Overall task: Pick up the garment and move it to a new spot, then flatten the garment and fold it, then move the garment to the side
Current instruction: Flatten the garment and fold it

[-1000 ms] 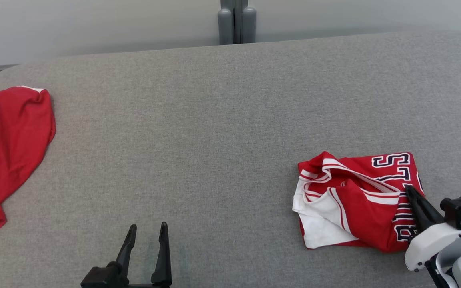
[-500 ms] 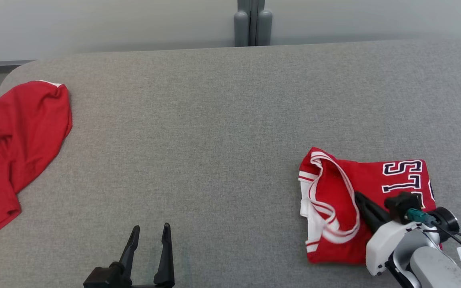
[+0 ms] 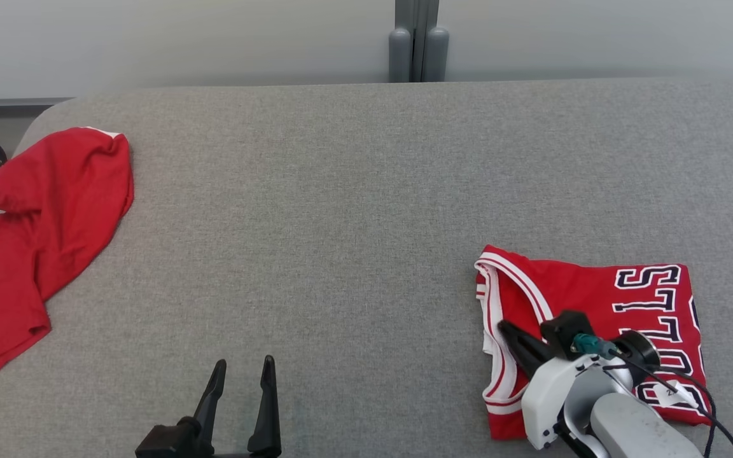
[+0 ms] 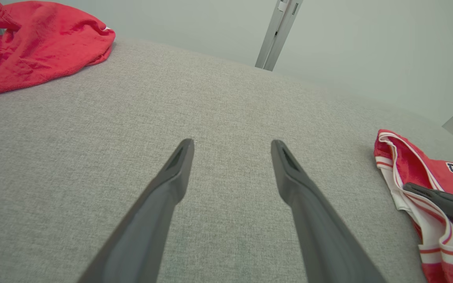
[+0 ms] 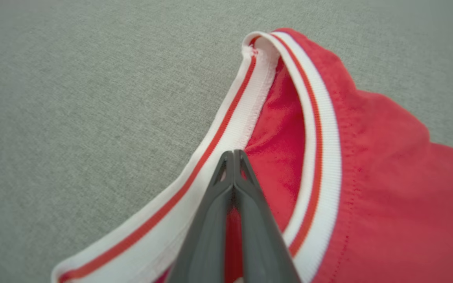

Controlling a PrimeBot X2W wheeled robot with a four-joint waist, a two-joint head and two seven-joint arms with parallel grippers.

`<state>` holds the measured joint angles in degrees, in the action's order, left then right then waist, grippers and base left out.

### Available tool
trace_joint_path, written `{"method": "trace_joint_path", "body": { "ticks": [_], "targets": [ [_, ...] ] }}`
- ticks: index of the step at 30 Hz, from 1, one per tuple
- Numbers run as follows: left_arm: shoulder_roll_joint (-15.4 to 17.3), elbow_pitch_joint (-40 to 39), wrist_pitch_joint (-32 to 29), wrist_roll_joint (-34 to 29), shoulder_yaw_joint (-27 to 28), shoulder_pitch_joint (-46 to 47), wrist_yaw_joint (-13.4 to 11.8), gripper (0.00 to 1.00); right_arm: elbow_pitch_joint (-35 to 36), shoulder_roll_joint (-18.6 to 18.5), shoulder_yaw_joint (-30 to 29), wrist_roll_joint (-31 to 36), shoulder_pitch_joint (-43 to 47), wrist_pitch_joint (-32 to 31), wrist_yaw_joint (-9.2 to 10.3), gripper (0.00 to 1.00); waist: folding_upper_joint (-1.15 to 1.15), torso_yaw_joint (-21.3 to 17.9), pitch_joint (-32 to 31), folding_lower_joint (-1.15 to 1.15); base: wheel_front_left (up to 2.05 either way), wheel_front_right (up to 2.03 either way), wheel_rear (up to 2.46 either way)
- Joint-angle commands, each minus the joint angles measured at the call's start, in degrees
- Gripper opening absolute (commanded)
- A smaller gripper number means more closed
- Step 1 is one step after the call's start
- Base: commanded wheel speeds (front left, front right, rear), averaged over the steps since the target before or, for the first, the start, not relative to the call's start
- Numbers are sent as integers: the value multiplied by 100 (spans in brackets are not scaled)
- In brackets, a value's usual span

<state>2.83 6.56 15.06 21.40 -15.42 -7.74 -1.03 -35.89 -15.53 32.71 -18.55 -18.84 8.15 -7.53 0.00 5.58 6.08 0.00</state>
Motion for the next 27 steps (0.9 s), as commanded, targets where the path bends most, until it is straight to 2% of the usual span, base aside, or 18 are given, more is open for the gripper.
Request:
{"method": "trace_joint_path", "body": {
  "ticks": [1,5,8,9,10,12,13,14,15,19,23,27],
  "targets": [
    [13,11,15,40,9,-5,-13,100,-72,86,67,6,-43,72,7,0,0,10,-65,0,0,0,0],
    [13,35,15,36,57,-5,24,100,-188,210,71,-84,-35,294,8,0,0,-39,-214,0,0,0,0],
    [13,46,16,-22,102,-37,39,100,-161,236,-145,-136,64,481,8,0,0,-81,-349,0,0,0,0],
    [14,55,15,-29,132,-61,41,100,-112,222,-263,-130,129,543,8,2,0,-99,-409,0,0,0,0],
    [14,69,15,-32,154,-92,42,100,-62,202,-356,-110,191,585,8,9,0,-112,-460,0,0,0,0],
    [13,99,15,-61,203,-167,45,100,138,125,-636,-31,340,666,8,44,0,-141,-581,0,0,0,0],
    [13,115,15,-82,233,-199,56,100,297,86,-808,14,453,684,8,82,0,-151,-633,0,0,0,0],
    [13,127,15,-103,261,-220,75,100,450,61,-955,40,558,702,8,100,0,-156,-665,0,0,0,0],
    [13,167,15,-161,327,-290,108,100,997,13,-1444,114,860,707,8,100,0,-159,-754,0,0,0,0],
    [14,215,15,-262,482,-414,176,100,1976,-25,-2284,222,1620,703,8,100,0,-153,-878,0,0,0,0],
    [14,263,15,-315,656,-522,250,100,2486,50,-2905,352,2219,704,7,100,0,-175,-963,0,0,0,0],
    [13,281,15,-352,778,-593,295,100,2574,131,-3266,428,2604,705,8,100,0,-235,-997,0,0,0,0]
  ]
}}
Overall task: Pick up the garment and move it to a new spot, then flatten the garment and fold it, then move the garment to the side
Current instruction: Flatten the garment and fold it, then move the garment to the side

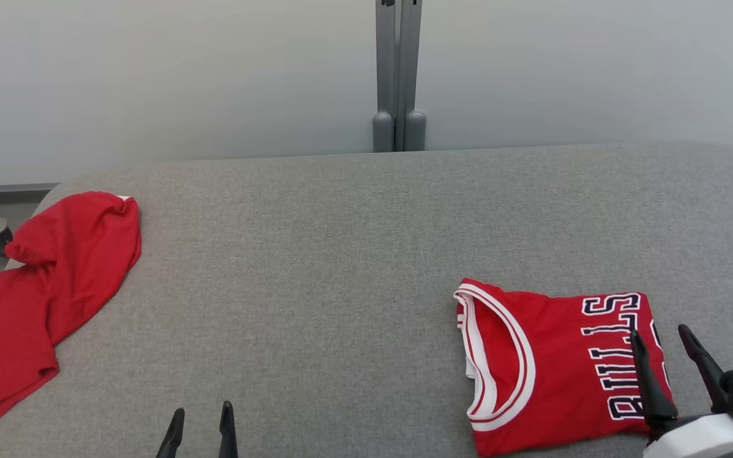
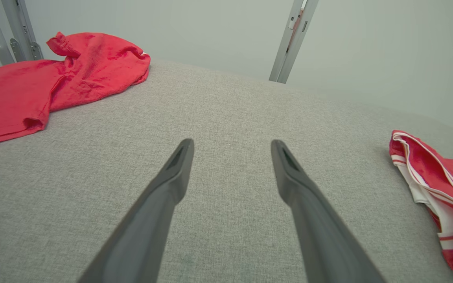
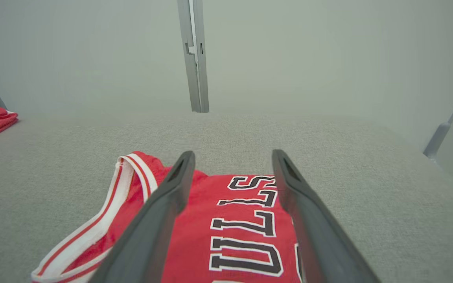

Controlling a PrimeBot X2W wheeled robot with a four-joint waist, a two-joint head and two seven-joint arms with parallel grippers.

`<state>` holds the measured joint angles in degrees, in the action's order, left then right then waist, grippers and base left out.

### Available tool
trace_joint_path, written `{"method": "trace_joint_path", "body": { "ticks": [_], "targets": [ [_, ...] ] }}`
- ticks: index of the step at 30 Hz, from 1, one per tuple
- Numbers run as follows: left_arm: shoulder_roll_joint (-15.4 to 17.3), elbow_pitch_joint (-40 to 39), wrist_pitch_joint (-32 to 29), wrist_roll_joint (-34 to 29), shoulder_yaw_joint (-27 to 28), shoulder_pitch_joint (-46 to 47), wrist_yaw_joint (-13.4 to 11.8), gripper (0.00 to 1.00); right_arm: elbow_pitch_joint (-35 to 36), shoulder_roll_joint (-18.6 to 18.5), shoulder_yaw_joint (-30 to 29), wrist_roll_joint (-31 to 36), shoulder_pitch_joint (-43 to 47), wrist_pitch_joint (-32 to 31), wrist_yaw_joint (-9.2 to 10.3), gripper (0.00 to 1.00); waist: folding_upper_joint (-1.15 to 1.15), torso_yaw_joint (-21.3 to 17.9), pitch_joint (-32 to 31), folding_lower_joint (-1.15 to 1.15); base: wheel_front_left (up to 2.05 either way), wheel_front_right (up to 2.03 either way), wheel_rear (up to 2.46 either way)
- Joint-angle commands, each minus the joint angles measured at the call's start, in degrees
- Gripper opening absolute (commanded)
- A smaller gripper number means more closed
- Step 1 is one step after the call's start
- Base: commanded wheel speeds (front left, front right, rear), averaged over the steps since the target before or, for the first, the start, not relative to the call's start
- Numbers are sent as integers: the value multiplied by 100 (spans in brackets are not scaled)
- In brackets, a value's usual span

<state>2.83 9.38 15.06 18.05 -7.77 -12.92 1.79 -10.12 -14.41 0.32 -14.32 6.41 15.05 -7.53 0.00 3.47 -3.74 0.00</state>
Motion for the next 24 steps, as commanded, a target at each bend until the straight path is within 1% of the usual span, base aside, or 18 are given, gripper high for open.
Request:
{"method": "trace_joint_path", "body": {
  "ticks": [1,9,24],
  "targets": [
    [13,3,15,-23,28,-85,21,100,-22,44,-73,9,123,15,8,100,0,-35,-20,0,0,0,0],
    [14,9,15,-23,82,-38,18,100,-188,117,-238,-28,242,16,8,100,0,-58,-50,0,0,0,0],
    [14,2,15,-3,130,-70,-7,100,-345,82,-98,-13,59,17,8,100,0,27,-21,0,0,0,0]
  ]
}}
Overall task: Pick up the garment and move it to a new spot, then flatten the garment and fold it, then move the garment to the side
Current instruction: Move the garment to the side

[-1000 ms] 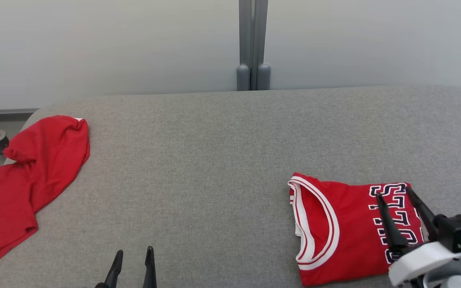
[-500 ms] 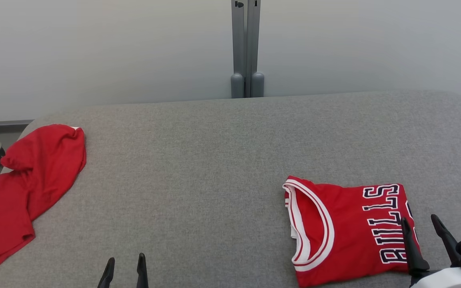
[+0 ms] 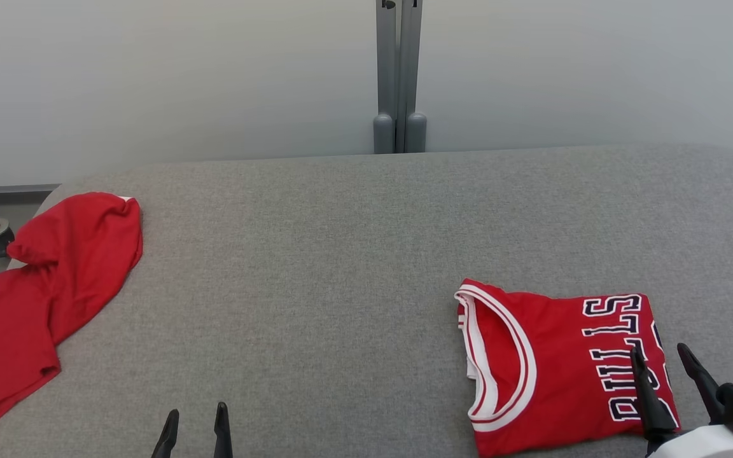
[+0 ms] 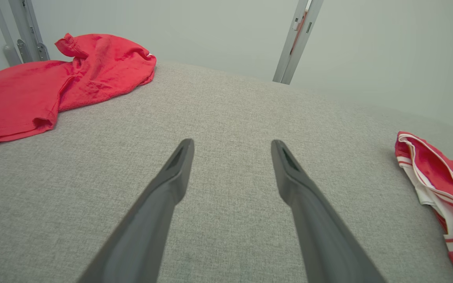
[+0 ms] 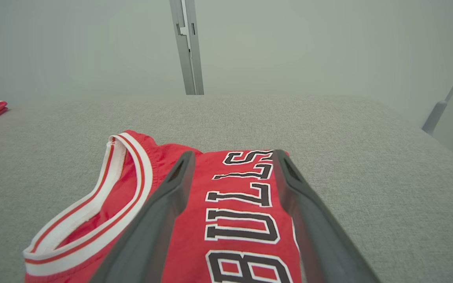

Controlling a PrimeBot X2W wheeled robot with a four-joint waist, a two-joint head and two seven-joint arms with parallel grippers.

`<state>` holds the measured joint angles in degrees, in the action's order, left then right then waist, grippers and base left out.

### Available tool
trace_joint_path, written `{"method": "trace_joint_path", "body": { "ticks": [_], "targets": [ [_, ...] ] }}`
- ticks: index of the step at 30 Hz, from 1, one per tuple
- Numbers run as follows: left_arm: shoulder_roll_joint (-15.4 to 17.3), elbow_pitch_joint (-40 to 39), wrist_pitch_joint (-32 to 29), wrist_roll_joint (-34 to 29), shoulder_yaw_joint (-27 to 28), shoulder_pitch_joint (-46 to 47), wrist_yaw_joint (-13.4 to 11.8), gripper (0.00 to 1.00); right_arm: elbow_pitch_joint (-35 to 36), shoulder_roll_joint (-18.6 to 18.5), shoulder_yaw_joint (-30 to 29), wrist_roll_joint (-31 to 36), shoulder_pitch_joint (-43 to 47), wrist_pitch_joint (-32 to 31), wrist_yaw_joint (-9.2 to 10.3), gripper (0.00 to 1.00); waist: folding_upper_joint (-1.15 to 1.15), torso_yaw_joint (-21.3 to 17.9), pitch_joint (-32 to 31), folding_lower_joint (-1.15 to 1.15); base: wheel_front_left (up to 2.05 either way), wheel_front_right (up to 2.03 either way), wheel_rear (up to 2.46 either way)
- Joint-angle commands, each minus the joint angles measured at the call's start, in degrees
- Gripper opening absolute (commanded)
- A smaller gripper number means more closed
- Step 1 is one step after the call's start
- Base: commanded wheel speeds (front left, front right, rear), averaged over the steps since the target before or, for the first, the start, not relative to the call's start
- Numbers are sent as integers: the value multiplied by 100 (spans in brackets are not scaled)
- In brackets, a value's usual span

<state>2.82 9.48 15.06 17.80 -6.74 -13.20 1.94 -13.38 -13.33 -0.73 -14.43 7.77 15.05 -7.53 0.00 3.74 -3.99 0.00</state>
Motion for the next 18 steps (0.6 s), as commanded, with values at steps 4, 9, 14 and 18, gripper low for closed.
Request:
{"method": "trace_joint_path", "body": {
  "ticks": [4,9,14,18],
  "targets": [
    [15,-37,15,39,45,-70,-33,100,-198,-82,188,-379,-185,17,8,100,0,-33,62,0,0,0,0],
    [15,-28,15,-8,21,-1,0,100,-292,-823,629,-1188,-735,-883,8,100,0,-119,215,0,0,0,0],
    [15,4,16,-26,-59,110,33,100,-563,-1389,760,-1753,-1130,-2583,8,100,0,-114,367,0,0,0,0],
    [15,23,15,-7,-133,186,42,100,-846,-1503,881,-1986,-1309,-3331,7,100,0,-26,485,0,0,0,0]
  ]
}}
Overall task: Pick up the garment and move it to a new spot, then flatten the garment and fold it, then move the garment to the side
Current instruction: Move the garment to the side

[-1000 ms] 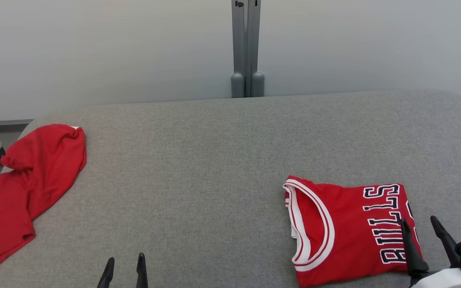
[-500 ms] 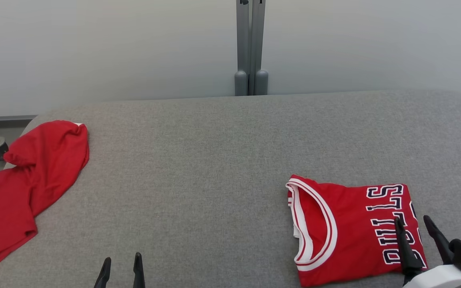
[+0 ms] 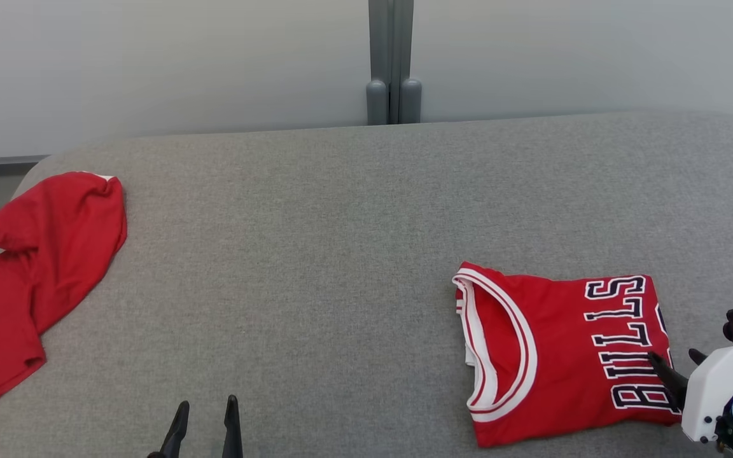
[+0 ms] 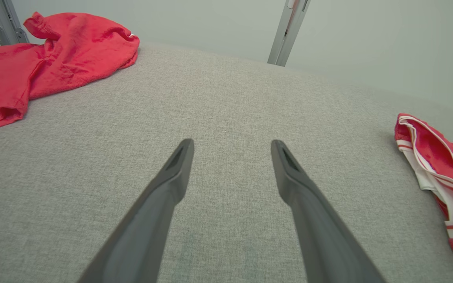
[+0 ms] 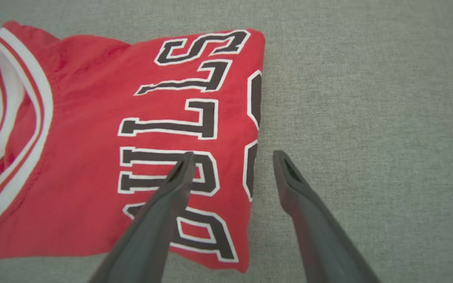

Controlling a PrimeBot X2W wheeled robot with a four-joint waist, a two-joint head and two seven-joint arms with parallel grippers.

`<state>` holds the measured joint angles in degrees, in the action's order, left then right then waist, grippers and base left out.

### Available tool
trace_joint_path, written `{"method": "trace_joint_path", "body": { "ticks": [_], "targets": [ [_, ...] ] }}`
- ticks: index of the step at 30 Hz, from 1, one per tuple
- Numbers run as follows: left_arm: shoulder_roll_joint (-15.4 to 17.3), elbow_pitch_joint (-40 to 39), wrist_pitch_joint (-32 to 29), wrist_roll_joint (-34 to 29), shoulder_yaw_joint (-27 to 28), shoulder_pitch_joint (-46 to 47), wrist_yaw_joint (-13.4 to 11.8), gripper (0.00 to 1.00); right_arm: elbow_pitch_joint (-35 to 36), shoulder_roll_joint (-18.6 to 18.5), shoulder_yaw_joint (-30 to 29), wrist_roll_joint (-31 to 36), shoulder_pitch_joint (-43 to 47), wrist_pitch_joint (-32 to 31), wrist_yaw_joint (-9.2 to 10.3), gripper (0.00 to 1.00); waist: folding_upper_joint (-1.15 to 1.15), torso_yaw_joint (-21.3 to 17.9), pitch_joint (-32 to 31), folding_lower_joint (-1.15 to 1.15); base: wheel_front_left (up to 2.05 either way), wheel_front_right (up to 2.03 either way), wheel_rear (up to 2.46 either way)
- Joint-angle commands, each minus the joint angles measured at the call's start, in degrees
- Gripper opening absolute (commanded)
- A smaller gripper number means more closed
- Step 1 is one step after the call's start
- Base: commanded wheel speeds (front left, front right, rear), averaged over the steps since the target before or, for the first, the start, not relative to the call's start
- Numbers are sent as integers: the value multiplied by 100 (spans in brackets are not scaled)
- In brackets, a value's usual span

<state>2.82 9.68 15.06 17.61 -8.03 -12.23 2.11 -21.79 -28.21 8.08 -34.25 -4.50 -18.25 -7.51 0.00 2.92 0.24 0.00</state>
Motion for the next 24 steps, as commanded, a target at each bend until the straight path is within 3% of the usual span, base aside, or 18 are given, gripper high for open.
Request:
{"method": "trace_joint_path", "body": {
  "ticks": [1,12,13,14,20,24],
  "targets": [
    [15,7,15,22,-15,114,19,100,-84,-10,-5,-16,-136,-65,4,100,0,84,94,0,0,0,0],
    [15,38,15,-36,-22,337,39,100,-987,374,-136,-319,-709,-428,4,100,0,282,369,0,0,0,0],
    [15,36,15,-38,-26,344,34,100,-1012,387,-162,-347,-756,-400,4,60,0,284,383,0,0,0,0],
    [15,30,15,-37,-31,354,27,100,-1029,394,-188,-364,-809,-349,4,0,0,280,399,0,0,0,0],
    [15,-30,16,-9,-55,458,15,100,-977,179,-142,-236,-1132,53,6,0,0,65,630,0,0,0,0],
    [15,-130,16,-22,-80,680,30,100,-1043,-28,-334,57,-1681,445,7,0,0,-207,1110,0,0,0,0]
  ]
}}
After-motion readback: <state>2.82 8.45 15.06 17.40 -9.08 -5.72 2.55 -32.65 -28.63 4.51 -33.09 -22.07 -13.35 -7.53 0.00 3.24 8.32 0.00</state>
